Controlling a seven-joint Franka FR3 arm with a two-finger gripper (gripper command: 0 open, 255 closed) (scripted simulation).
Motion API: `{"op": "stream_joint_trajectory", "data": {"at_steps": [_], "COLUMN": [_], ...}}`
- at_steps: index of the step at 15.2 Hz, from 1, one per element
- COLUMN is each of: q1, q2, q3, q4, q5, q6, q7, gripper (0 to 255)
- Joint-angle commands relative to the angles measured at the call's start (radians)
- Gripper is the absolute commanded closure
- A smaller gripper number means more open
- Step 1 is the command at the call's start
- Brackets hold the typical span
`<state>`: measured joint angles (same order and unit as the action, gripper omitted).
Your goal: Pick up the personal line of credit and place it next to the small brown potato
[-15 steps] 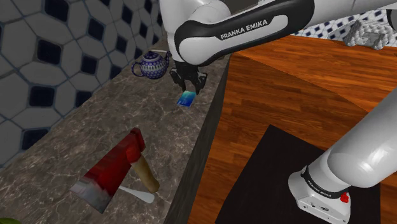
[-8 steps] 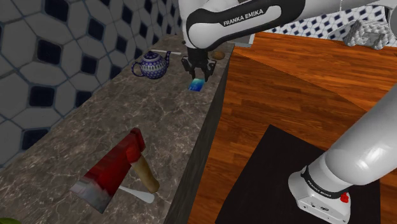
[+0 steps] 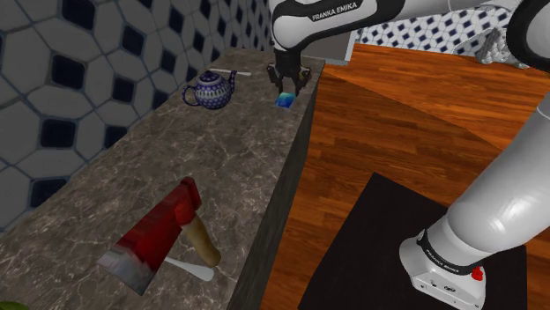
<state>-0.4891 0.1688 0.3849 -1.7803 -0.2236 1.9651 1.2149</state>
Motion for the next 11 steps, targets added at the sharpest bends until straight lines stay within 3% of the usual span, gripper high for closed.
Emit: {"op": "stream_joint_trajectory", "data": {"at_steps": [1, 11], "q1": [-0.021, -0.098], "q2": [0.029, 0.242], "q3": [-0.018, -0.089], "q4": [0.04, 0.339], "q5": [-0.006, -0.04], "q6": [-0.006, -0.073], "q7": [-0.041, -0.216], "gripper": [255, 255]}}
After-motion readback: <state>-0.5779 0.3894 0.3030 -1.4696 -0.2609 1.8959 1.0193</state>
